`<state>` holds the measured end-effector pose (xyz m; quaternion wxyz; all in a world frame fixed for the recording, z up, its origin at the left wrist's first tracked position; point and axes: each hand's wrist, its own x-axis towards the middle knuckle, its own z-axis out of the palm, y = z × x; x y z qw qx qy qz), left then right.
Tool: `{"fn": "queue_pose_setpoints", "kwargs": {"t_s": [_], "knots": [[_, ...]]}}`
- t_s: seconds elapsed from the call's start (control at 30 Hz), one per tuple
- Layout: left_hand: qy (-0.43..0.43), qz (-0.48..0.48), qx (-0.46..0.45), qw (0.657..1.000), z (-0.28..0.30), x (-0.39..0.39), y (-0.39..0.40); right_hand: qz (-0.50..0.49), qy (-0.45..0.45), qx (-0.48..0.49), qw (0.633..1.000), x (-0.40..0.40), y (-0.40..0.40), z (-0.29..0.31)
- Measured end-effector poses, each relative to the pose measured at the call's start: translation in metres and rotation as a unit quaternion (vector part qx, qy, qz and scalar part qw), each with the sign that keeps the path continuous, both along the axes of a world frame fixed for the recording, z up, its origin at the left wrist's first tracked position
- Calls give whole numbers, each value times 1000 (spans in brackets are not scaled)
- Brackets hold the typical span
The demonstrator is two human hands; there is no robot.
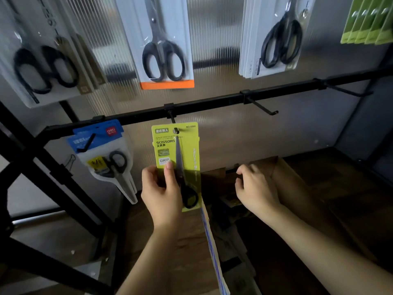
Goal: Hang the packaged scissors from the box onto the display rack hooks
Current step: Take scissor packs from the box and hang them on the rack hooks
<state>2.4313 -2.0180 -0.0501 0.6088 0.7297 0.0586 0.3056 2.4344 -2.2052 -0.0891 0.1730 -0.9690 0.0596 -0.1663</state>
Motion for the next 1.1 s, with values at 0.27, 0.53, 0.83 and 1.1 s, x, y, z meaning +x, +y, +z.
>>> {"fn": "queue_pose_setpoints", "kwargs": {"t_s": [0.27,0.53,0.83,1.1], "knots": [[62,-3,10,998,6,49,7,22,24,-14,999,-1,1,-4],[165,-43,-29,985,9,63,6,42,36,-24,998,1,1,-12],[243,-65,102,962,-27,27,-10,48,109,-59,991,-13,-35,-24],[89,-274,546,787,-63,-15,-79,90,294,-120,944,-75,-75,-75]]}}
